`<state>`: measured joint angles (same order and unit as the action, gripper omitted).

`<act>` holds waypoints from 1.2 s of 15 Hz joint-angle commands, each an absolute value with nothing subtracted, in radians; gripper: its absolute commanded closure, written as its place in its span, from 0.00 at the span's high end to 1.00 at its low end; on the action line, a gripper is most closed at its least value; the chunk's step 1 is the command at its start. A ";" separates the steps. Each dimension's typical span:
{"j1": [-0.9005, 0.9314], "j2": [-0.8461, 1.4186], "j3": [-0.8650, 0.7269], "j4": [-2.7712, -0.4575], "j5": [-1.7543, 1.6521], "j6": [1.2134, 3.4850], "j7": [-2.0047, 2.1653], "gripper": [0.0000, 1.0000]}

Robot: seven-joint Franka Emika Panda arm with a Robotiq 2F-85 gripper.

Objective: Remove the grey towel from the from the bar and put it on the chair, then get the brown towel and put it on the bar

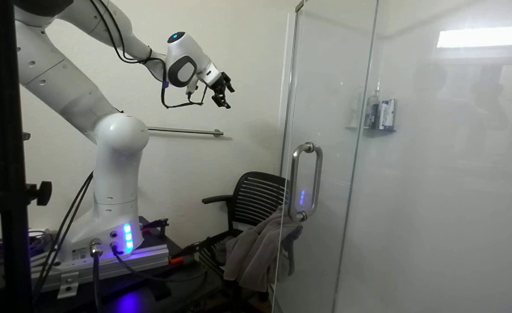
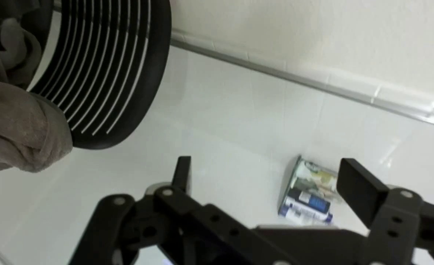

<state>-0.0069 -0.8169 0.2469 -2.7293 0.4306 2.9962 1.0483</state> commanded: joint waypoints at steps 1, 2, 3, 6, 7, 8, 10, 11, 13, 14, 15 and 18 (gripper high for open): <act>-0.109 -0.953 0.200 -2.761 0.435 2.974 1.114 1.00; -0.119 -0.986 0.206 -2.789 0.450 3.015 1.141 1.00; -0.142 -1.022 0.226 -2.798 0.458 3.035 1.179 1.00; -0.159 -1.106 0.275 -2.815 0.487 3.115 1.288 1.00; -0.192 -1.111 0.321 -2.779 0.544 3.124 1.296 1.00; -0.158 -1.123 0.342 -2.778 0.569 3.184 1.307 1.00; -0.130 -1.105 0.298 -2.772 0.506 3.150 1.304 1.00; -0.130 -1.118 0.316 -2.771 0.514 3.157 1.315 1.00; -0.198 -1.111 0.335 -2.756 0.554 3.238 1.389 1.00; -0.199 -1.117 0.305 -2.750 0.555 3.241 1.402 1.00; -0.212 -1.118 0.287 -2.751 0.555 3.263 1.422 1.00; -0.263 -1.125 0.212 -2.748 0.560 3.309 1.459 1.00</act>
